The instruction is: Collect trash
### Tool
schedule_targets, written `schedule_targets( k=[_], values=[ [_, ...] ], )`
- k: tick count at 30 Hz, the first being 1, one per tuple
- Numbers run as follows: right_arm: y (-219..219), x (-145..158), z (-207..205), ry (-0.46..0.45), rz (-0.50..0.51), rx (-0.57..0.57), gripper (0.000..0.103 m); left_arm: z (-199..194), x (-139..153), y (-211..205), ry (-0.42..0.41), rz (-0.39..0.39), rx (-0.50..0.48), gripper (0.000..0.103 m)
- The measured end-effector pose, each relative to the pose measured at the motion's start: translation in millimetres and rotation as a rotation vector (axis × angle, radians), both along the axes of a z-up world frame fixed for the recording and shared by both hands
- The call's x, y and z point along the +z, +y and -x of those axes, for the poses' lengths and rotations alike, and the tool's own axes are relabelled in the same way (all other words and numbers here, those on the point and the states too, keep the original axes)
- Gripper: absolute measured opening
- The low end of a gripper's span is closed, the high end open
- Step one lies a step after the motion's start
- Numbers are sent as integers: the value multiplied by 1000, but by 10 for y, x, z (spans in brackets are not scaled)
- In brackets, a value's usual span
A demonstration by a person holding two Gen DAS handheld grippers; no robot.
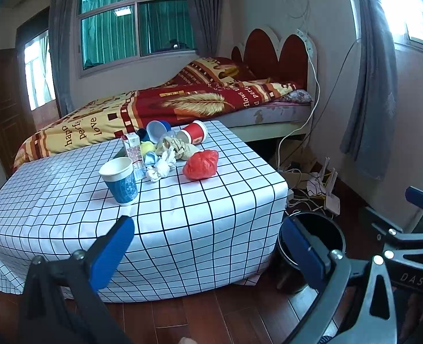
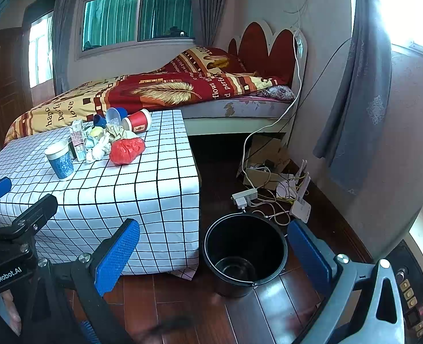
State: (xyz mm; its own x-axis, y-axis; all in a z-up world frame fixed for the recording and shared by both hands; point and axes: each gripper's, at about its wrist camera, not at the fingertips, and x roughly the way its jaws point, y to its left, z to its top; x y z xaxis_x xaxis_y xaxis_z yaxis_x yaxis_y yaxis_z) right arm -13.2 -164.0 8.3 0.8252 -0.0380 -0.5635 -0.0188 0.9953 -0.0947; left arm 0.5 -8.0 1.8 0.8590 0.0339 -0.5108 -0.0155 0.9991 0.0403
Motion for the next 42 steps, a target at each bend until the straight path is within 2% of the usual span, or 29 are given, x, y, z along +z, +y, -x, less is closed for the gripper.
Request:
schedule_targets(
  k=[42],
  values=[
    [-11, -62, 16, 7, -4, -5, 103, 38, -35, -27, 11, 4, 7, 103]
  ],
)
